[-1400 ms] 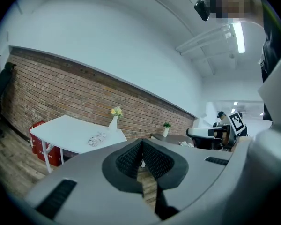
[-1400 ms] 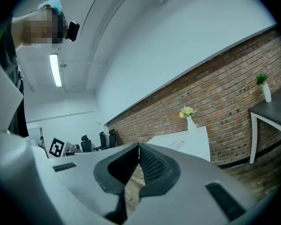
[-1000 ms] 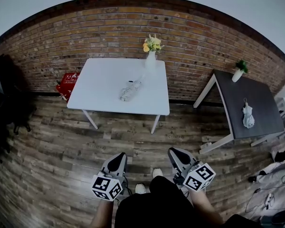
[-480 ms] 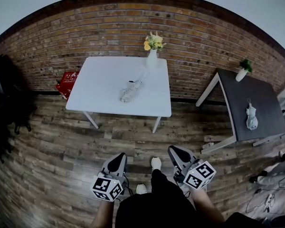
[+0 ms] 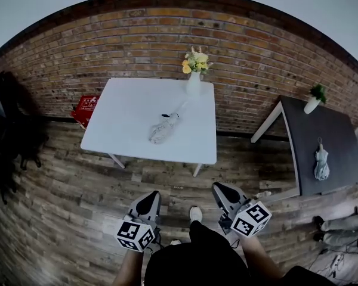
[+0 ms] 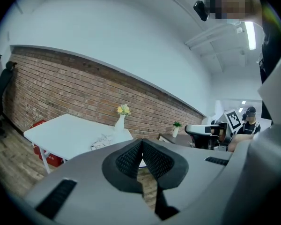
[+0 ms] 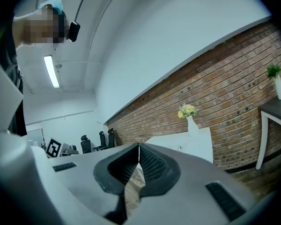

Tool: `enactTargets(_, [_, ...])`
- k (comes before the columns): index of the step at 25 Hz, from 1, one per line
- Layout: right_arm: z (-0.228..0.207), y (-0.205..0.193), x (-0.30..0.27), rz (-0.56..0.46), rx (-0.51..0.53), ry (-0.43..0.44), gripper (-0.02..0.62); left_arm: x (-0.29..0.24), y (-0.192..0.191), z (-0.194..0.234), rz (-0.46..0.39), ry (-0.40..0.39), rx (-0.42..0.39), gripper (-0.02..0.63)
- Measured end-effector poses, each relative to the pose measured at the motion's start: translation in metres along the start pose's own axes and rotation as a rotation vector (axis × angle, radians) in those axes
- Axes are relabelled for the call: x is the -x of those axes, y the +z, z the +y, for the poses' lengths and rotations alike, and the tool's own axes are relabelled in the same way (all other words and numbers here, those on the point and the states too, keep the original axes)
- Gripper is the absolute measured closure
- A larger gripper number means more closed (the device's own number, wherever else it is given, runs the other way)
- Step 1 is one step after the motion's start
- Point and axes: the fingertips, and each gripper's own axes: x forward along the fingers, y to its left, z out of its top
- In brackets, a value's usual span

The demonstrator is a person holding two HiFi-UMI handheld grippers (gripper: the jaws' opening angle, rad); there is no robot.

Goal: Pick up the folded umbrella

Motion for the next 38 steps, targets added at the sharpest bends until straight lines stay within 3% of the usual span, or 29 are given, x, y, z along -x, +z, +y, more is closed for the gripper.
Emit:
enactTargets(10, [-0.063,0.032,-0.048,0.032,-0.008,0.086,0.572,-0.066,0.027,0.007,-0.003,0.072,0.008,0.592])
enactTargets(24, [-0.128,0.045,-0.09,0.087,-0.021,0.207,0.572,-0.136,0.035,0.011,-0.008,0.171,0.024,0.592])
enactTargets(38, [-0.145,0.048,-0.093,0.082,-0.035,0.233,0.572,-0.158,0.036,0.012,0.025,0.194,0.007,0.592])
